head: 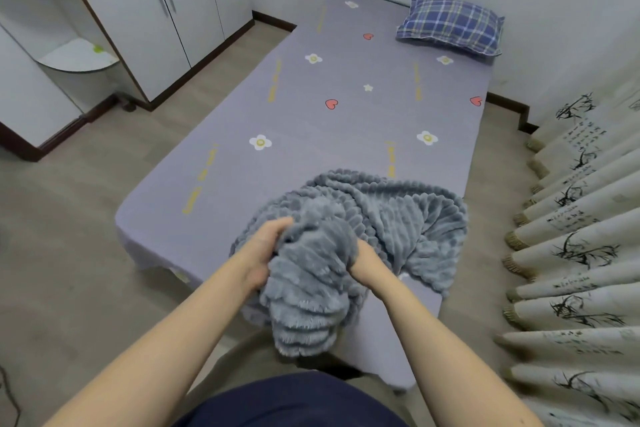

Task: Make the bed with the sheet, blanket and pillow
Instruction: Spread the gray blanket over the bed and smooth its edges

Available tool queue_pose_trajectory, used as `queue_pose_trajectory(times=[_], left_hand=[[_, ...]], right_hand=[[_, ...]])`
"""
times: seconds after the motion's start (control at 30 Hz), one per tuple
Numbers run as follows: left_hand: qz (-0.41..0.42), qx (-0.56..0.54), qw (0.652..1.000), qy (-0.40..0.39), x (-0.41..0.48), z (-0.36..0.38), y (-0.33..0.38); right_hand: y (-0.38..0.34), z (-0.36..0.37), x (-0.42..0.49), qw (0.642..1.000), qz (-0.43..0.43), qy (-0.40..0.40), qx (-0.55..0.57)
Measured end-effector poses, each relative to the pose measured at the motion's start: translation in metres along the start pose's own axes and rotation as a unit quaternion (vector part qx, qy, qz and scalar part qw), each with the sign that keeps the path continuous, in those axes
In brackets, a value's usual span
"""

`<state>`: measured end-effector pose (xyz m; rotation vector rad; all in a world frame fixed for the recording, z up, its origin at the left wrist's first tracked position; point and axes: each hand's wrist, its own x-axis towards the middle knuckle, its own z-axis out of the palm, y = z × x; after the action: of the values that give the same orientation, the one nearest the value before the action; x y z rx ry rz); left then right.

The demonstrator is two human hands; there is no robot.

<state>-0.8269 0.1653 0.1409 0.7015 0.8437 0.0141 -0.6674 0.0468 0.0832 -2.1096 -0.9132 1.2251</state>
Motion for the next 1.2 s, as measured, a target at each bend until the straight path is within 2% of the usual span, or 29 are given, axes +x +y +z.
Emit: queue_pose_trajectory(times=[0.1, 0.2, 0.3, 0.37, 0.4, 0.5, 0.57, 0.63, 0.7, 0.77, 0.97, 1.03, 1.2], left_hand=[[0.064, -0.015, 0.996, 0.054, 0.004, -0.034, 0.014], [0.123, 0.066, 0.983, 0.116, 0.002, -0.067, 0.020], [0.123, 0.104, 0.983, 0.092, 0.006, -0.093, 0.016], [0.081, 0.114, 0.988, 0.061, 0.003, -0.097, 0.014], [0.060, 0.123, 0.990, 0.045, 0.001, -0.097, 0.013], [0.032, 0.123, 0.992, -0.001, 0.000, -0.086, 0.007], [0.059, 0.077, 0.995, 0.031, 0.001, -0.073, 0.008], [0.106, -0.026, 0.989, 0.097, 0.001, -0.065, 0.019], [0.136, -0.103, 0.980, 0.105, -0.005, -0.061, 0.038], [0.169, -0.145, 0.972, 0.073, -0.017, -0.061, 0.057], [0.302, -0.284, 0.910, -0.017, -0.061, -0.062, 0.110], [0.318, -0.283, 0.905, -0.027, -0.072, -0.059, 0.124], [0.359, -0.230, 0.900, -0.086, -0.102, -0.045, 0.139]], right_hand=[[-0.012, -0.011, 0.004, 0.992, -0.003, 0.051, 0.118], [-0.029, -0.017, 0.014, 0.984, -0.001, 0.082, 0.160], [-0.049, -0.023, 0.022, 0.957, 0.003, 0.098, 0.274], [-0.061, -0.026, 0.026, 0.927, 0.011, 0.099, 0.360], [-0.066, -0.028, 0.027, 0.924, 0.014, 0.099, 0.369], [-0.073, -0.026, 0.032, 0.962, -0.011, 0.045, 0.269], [-0.069, -0.023, 0.033, 0.980, -0.022, -0.052, 0.190], [-0.060, -0.021, 0.034, 0.982, -0.033, -0.139, 0.122], [-0.043, -0.017, 0.034, 0.989, -0.049, -0.132, 0.041], [-0.022, -0.006, 0.033, 0.995, -0.022, -0.098, -0.006], [0.012, 0.050, 0.034, 0.987, 0.113, -0.114, -0.030], [0.005, 0.063, 0.043, 0.987, 0.125, -0.105, -0.007], [-0.015, 0.071, 0.063, 0.976, 0.150, -0.074, 0.140]])
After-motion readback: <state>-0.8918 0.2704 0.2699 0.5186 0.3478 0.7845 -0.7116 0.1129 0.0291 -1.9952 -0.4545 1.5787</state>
